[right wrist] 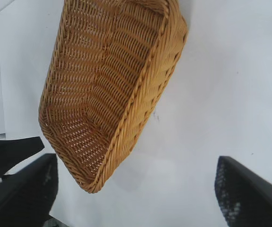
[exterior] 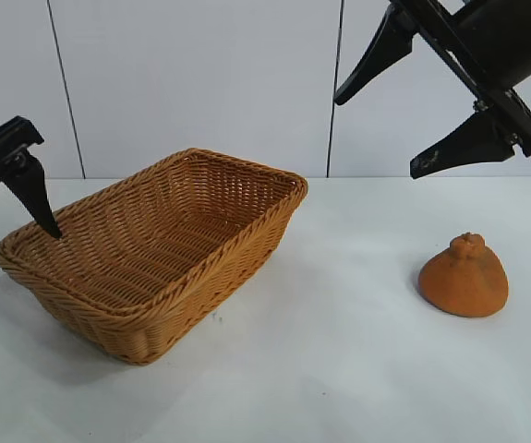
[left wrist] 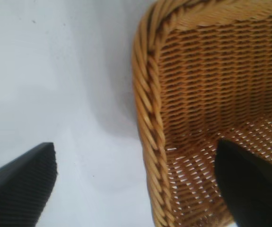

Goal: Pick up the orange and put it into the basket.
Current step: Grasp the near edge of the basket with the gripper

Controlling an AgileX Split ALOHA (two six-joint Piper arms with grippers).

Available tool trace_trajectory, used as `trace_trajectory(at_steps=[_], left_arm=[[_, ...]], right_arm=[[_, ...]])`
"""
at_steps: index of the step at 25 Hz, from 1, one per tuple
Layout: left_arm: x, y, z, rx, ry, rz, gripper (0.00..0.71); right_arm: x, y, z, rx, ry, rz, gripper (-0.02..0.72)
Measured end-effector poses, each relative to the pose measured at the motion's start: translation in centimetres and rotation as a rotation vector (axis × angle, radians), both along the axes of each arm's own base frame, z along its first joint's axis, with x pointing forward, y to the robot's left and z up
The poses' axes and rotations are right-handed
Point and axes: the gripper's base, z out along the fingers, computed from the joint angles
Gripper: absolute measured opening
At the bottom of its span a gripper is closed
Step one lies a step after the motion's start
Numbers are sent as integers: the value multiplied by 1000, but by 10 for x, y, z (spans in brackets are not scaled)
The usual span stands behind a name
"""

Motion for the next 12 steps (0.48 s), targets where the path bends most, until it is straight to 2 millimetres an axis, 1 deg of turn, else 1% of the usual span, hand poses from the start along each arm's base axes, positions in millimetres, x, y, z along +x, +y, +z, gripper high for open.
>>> trace_trajectory(at_steps=[3, 4, 7, 10, 12], left_arm=[[5, 0, -15, 5, 9, 28, 642], [5, 0, -15, 5, 9, 28, 642], [7, -1, -24, 8, 25, 39, 642], [7, -1, -24, 7, 24, 41, 546], [7, -1, -24, 7, 24, 42, 454]], right_arm=[[0, 0, 0, -1, -1, 0, 616], [0, 0, 0, -1, -1, 0, 616], [0, 0, 0, -2, -2, -1, 616], [0, 0, 0, -2, -3, -2, 616], [0, 0, 0, -2, -3, -2, 616]])
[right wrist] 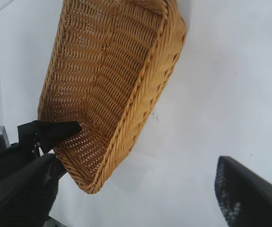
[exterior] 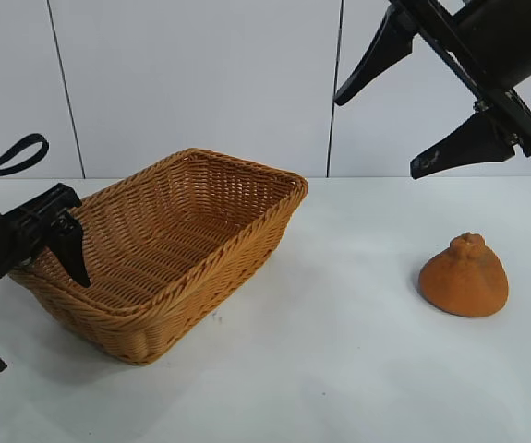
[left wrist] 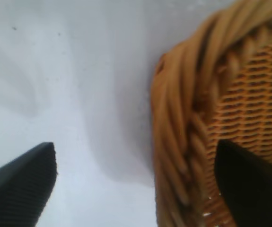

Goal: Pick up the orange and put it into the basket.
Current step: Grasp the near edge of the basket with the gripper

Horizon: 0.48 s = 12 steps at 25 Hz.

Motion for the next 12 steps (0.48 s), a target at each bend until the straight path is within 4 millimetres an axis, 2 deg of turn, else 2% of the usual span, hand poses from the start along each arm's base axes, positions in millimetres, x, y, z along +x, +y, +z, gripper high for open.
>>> trace_trajectory(at_steps=[6, 12], left_arm=[[1, -1, 1, -12, -3, 16, 97], [3, -3, 5, -20, 21, -2, 85]], right_arm=[[0, 0, 0, 0, 0, 0, 616], [0, 0, 0, 0, 0, 0, 616]])
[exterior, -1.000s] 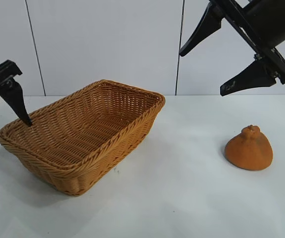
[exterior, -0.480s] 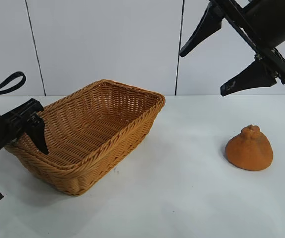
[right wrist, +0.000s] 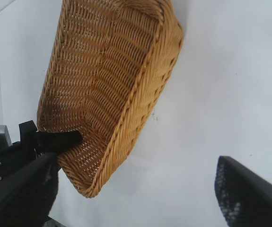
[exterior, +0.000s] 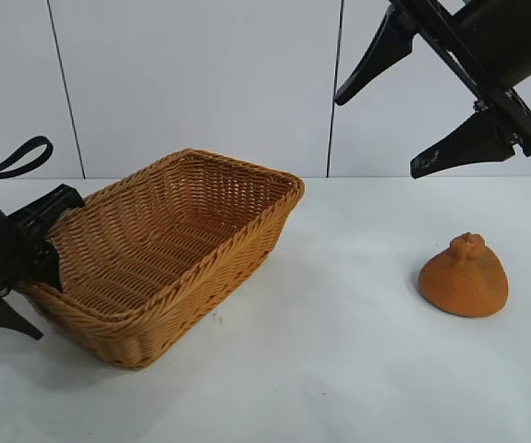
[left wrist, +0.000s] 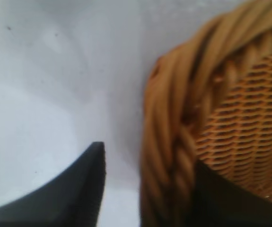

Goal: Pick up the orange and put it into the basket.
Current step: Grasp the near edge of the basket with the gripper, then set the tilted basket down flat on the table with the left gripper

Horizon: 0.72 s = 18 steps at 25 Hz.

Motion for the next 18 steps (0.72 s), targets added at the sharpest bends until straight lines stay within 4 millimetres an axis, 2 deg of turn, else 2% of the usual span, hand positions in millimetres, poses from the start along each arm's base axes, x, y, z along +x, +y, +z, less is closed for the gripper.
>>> trace_trajectory(at_steps=[3, 11, 15, 18], left_arm=[[7, -3, 10, 0, 13, -62, 85], [56, 10, 59, 50, -116, -322, 85], [74, 5, 66, 67, -101, -494, 85], [87, 1, 61, 73, -80, -597, 85]], right_arm=[[0, 0, 0, -1, 0, 1, 616], [0, 0, 0, -6, -1, 3, 616], [-1, 0, 0, -6, 3, 7, 616], [-2, 0, -1, -4, 14, 17, 616]])
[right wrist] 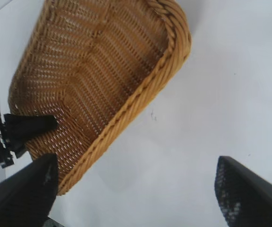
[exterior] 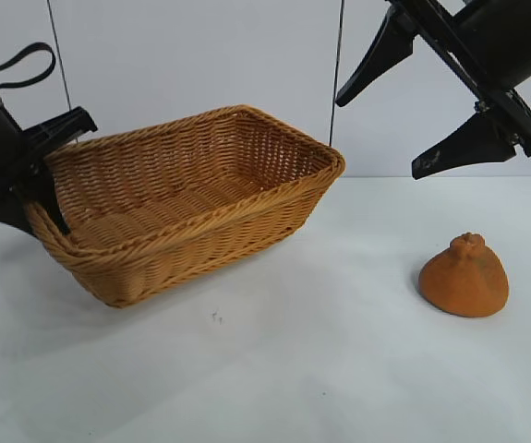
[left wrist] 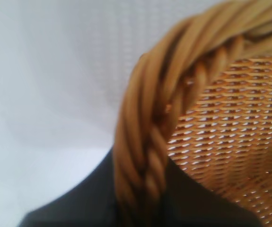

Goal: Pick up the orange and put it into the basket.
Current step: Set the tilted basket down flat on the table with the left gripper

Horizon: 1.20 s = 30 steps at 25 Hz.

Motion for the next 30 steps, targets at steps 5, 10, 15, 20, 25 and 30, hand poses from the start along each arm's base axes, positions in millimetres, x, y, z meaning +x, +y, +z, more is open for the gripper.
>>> trace_trajectory(at_steps=[5, 10, 15, 20, 25, 30], left_arm=[[14, -5, -9, 23, 35, -183, 85], [15, -12, -20, 39, 51, -289, 85], [15, -17, -42, 43, 103, -304, 85], [16, -18, -54, 41, 124, -302, 95], [16, -19, -54, 29, 127, -292, 440], [15, -19, -38, 25, 97, -294, 636]], right_arm=[[0, 0, 0, 1, 4, 4, 616], [0, 0, 0, 1, 4, 4, 616], [0, 0, 0, 1, 4, 4, 616], [0, 0, 0, 1, 4, 4, 616], [0, 0, 0, 1, 4, 4, 616], [0, 0, 0, 1, 4, 4, 616]])
